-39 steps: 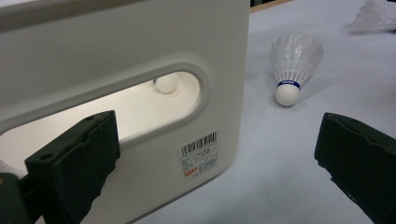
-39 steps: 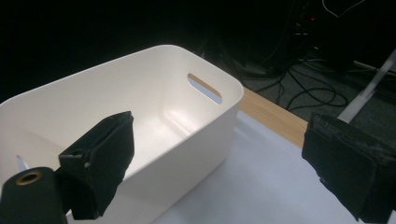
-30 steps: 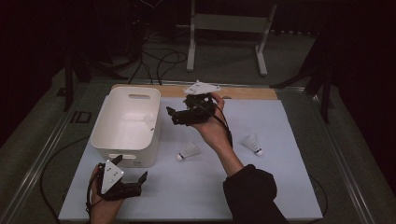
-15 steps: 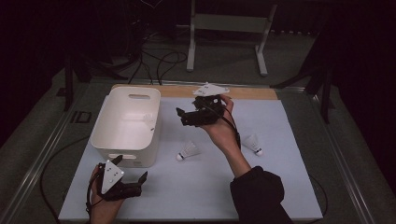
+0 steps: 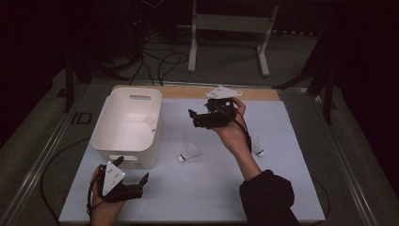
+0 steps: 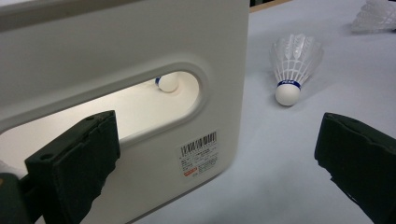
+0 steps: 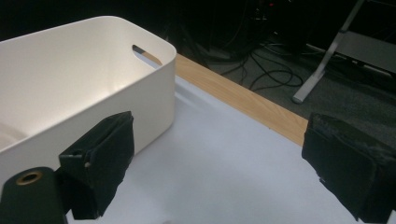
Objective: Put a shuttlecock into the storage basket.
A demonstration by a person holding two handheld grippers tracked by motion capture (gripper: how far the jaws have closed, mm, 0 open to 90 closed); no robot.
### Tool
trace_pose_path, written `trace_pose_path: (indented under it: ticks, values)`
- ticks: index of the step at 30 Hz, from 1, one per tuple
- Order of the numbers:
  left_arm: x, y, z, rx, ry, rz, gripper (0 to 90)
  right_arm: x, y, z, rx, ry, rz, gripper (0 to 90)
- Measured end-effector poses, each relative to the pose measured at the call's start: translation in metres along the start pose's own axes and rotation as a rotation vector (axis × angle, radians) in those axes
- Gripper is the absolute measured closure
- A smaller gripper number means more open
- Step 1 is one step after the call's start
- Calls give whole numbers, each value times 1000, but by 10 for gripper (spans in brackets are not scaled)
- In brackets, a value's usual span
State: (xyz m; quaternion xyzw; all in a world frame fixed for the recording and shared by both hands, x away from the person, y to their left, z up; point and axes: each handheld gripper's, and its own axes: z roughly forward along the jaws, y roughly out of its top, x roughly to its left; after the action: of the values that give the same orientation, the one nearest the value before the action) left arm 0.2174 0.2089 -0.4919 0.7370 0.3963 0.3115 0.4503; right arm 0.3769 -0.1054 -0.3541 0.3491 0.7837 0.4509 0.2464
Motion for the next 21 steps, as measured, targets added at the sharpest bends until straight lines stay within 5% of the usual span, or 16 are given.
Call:
trace_pose_path:
  ticks: [21]
  values:
    - [1, 0, 0, 1, 2, 3, 6, -23, -22, -10, 34, -69, 14, 96]
